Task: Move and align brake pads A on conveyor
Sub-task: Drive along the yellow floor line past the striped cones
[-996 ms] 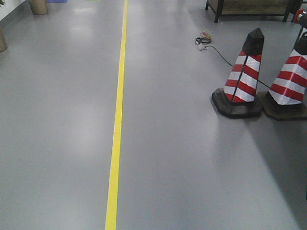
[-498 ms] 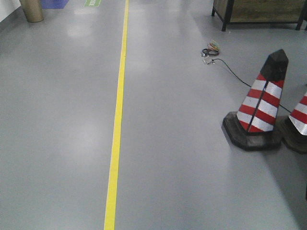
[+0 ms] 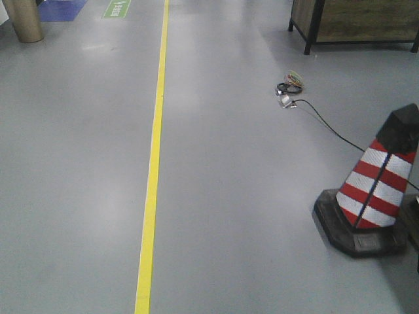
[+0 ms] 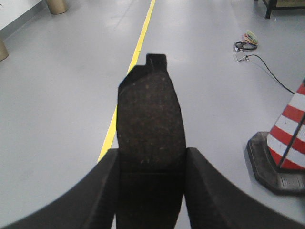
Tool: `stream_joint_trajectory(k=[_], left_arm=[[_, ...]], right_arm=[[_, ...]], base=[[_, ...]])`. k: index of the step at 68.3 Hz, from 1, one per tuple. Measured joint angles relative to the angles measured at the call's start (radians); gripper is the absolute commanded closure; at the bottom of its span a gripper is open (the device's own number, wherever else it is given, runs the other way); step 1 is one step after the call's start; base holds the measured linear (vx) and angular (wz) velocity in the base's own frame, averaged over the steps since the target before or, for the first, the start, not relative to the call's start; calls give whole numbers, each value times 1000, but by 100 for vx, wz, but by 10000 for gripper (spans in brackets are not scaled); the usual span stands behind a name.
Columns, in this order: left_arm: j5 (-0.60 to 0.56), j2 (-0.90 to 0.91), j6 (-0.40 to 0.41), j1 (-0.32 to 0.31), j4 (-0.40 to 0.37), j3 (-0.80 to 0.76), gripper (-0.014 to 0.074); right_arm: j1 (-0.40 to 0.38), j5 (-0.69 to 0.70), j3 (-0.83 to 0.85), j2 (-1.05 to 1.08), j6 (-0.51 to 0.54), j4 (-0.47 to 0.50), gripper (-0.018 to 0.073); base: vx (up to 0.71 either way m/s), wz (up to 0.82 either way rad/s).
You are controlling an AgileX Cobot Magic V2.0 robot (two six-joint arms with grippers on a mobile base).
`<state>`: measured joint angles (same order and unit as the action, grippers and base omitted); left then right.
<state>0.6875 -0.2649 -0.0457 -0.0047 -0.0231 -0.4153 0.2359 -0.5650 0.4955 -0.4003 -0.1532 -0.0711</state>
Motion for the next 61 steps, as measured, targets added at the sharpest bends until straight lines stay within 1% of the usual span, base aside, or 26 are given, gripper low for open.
stream_joint_trajectory(k=[22, 35, 47, 61], left_arm=[[0, 0, 0, 0, 0, 0, 602], [0, 0, 0, 0, 0, 0, 602], [0, 0, 0, 0, 1, 0, 602], [0, 0, 0, 0, 2, 0, 602]], right_arm=[[0, 0, 0, 0, 0, 0, 564], [0, 0, 0, 0, 0, 0, 564], [0, 0, 0, 0, 0, 0, 564], [0, 0, 0, 0, 0, 0, 564]], base=[[55, 0], [44, -19], [38, -50], [32, -85]])
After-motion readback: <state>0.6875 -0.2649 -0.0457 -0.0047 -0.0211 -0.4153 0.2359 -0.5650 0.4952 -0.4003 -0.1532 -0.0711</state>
